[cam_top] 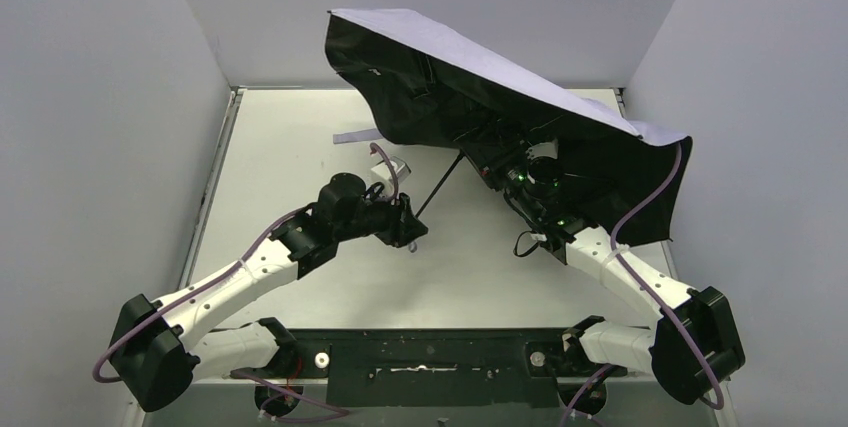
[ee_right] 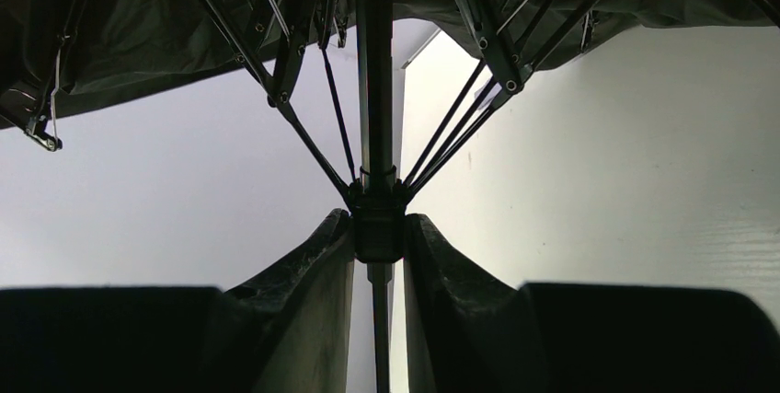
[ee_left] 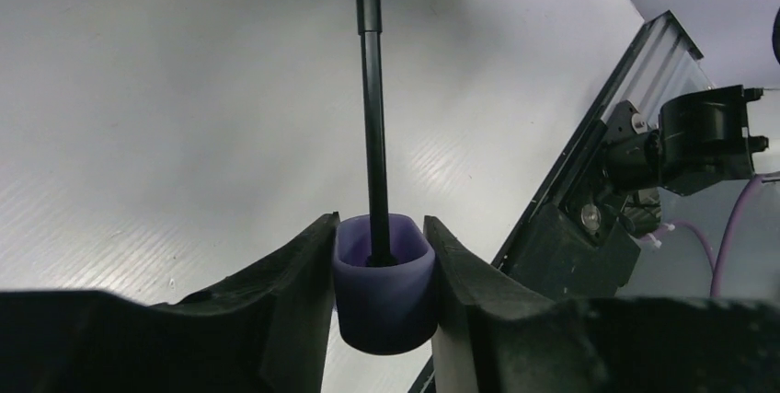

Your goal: Put away the umbrella

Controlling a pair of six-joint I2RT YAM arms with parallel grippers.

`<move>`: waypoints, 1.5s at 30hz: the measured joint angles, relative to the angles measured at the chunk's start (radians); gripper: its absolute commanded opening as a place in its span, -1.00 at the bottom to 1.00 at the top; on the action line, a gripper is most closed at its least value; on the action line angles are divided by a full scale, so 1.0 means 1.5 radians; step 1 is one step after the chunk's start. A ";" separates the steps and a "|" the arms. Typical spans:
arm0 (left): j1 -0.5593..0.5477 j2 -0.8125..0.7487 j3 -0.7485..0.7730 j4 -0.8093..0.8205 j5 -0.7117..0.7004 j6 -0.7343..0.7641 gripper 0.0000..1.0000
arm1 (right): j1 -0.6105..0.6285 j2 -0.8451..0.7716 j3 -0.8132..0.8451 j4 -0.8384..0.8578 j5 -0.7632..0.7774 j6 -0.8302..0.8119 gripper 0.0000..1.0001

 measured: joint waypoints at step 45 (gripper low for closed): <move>-0.241 0.014 0.468 -0.518 -0.543 -0.049 -1.00 | 0.321 0.018 0.268 -0.218 0.021 -0.068 -1.00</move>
